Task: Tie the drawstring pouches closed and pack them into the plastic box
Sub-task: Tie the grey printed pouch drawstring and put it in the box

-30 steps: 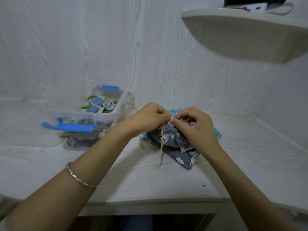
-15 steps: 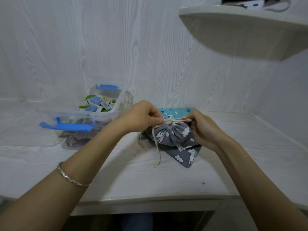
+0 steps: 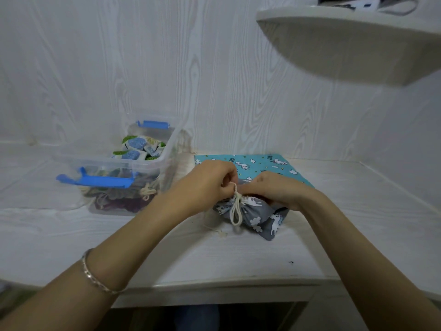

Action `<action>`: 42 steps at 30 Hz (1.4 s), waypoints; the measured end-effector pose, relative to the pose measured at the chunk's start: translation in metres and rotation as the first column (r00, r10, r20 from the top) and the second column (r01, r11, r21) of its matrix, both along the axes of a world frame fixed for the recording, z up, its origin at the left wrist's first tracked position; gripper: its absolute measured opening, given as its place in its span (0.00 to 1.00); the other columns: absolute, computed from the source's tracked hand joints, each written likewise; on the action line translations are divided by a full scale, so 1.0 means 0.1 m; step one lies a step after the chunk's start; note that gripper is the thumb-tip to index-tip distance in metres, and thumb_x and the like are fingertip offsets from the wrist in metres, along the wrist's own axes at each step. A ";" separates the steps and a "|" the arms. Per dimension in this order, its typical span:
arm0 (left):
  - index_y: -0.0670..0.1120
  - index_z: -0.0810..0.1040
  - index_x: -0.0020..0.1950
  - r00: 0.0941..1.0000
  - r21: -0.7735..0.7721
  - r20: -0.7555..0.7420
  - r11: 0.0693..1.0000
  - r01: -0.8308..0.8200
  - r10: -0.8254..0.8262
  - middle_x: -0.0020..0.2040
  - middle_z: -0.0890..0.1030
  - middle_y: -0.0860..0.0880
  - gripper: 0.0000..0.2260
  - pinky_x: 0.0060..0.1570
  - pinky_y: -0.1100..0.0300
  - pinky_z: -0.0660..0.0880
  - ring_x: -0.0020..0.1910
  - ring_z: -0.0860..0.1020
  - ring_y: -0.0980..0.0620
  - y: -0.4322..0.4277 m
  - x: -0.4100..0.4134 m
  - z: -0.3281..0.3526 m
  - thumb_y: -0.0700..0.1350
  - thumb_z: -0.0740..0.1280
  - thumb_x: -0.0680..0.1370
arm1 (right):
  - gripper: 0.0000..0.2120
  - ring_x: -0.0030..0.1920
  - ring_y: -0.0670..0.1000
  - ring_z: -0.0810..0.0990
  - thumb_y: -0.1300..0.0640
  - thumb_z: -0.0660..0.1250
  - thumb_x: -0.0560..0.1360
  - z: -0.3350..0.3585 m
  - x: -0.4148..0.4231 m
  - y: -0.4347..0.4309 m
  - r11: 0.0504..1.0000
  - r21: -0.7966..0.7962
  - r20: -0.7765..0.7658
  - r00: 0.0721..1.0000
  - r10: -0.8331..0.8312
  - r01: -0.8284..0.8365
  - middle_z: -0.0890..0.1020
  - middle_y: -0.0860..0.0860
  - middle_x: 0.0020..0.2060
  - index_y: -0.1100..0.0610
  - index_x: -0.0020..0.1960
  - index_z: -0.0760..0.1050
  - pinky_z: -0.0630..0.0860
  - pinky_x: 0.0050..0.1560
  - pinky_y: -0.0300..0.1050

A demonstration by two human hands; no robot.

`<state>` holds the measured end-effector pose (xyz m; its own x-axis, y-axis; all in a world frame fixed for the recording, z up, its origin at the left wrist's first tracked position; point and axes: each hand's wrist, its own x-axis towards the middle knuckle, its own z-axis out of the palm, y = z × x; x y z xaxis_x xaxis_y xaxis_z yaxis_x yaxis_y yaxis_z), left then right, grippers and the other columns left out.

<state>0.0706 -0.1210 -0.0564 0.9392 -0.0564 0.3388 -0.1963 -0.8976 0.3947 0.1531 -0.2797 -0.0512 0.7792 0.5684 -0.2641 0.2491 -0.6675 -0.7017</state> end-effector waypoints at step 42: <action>0.38 0.81 0.47 0.947 -0.741 -0.250 0.669 -0.052 -0.203 0.38 0.83 0.43 0.09 0.38 0.62 0.81 0.37 0.82 0.50 0.23 0.12 -0.06 0.36 0.75 0.69 | 0.04 0.34 0.41 0.81 0.57 0.76 0.69 -0.11 -0.08 0.01 0.965 0.261 0.184 0.982 -0.035 -0.014 0.86 0.49 0.35 0.54 0.44 0.84 0.73 0.35 0.32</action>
<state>0.0824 -0.0979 -0.0625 0.9997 0.0136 0.0182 -0.0137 -0.2786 0.9603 0.1450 -0.2785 -0.0619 0.8066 0.5897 0.0417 0.3856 -0.4712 -0.7933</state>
